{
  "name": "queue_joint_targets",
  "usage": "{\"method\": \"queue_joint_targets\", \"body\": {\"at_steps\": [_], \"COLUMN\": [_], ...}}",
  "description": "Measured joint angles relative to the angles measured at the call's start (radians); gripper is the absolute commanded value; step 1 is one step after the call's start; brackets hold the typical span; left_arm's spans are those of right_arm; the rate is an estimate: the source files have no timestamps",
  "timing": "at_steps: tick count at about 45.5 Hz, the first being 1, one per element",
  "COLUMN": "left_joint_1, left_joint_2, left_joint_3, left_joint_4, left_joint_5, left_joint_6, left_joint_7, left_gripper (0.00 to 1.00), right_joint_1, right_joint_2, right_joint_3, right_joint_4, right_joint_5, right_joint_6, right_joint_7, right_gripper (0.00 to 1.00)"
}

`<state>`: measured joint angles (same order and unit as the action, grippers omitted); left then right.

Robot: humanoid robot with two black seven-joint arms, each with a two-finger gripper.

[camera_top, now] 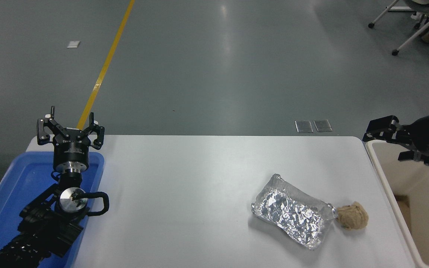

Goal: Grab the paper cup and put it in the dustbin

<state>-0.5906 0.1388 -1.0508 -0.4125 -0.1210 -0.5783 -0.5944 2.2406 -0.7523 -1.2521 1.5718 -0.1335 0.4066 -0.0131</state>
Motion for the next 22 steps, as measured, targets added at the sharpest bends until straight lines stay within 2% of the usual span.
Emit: {"method": "queue_joint_targets", "body": {"at_steps": [22], "left_joint_1": [0.000], "left_joint_2": [0.000], "left_joint_3": [0.000], "left_joint_4": [0.000], "left_joint_5": [0.001], "left_joint_6": [0.000], "left_joint_7": [0.000], "left_gripper": [0.99], "right_joint_1": [0.106], "right_joint_2": [0.030], "right_joint_3": [0.016], "right_joint_4": [0.068], "right_joint_5": [0.003], "right_joint_6": [0.212], "right_joint_7": [-0.004], "right_gripper": [1.00]}}
